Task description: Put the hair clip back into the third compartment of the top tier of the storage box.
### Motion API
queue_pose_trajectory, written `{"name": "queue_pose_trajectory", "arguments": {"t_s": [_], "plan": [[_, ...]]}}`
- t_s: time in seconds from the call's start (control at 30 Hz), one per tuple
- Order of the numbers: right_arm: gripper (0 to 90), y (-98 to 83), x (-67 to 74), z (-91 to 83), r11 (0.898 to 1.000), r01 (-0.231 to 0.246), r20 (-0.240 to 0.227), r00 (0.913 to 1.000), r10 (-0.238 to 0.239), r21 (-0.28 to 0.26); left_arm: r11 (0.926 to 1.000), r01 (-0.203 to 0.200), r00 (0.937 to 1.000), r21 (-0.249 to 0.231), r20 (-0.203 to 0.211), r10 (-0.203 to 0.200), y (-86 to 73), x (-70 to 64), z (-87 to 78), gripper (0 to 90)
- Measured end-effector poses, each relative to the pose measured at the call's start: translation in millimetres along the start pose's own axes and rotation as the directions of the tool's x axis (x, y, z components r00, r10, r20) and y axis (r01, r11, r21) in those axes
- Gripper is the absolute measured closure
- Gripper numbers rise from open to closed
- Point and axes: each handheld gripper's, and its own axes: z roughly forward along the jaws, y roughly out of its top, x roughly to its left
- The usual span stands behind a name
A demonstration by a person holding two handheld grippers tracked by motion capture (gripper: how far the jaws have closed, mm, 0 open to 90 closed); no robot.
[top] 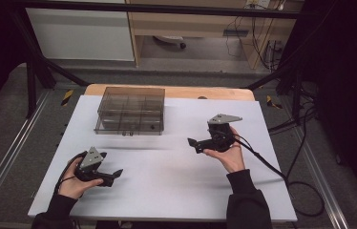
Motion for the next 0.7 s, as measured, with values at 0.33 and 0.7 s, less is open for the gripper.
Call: {"name": "queue_pose_trajectory", "arguments": {"t_s": [0.33, 0.7], "plan": [[0.7, -25.2, -20.2, -12.9, 0.999, -0.045, 0.027, 0.9987, 0.044, 0.023, 1.0, 0.007, 1.0, 0.004, 0.002, -0.007, -0.2, 0.4, -0.1, 8.7], [0.6, -52.3, -35.7, -25.0, 0.998, -0.048, 0.033, 0.9984, 0.047, 0.047, 1.0, 0.009, 0.9999, 0.002, 0.004, -0.009, 0.3, 0.8, -1.1, 8.7]]}}
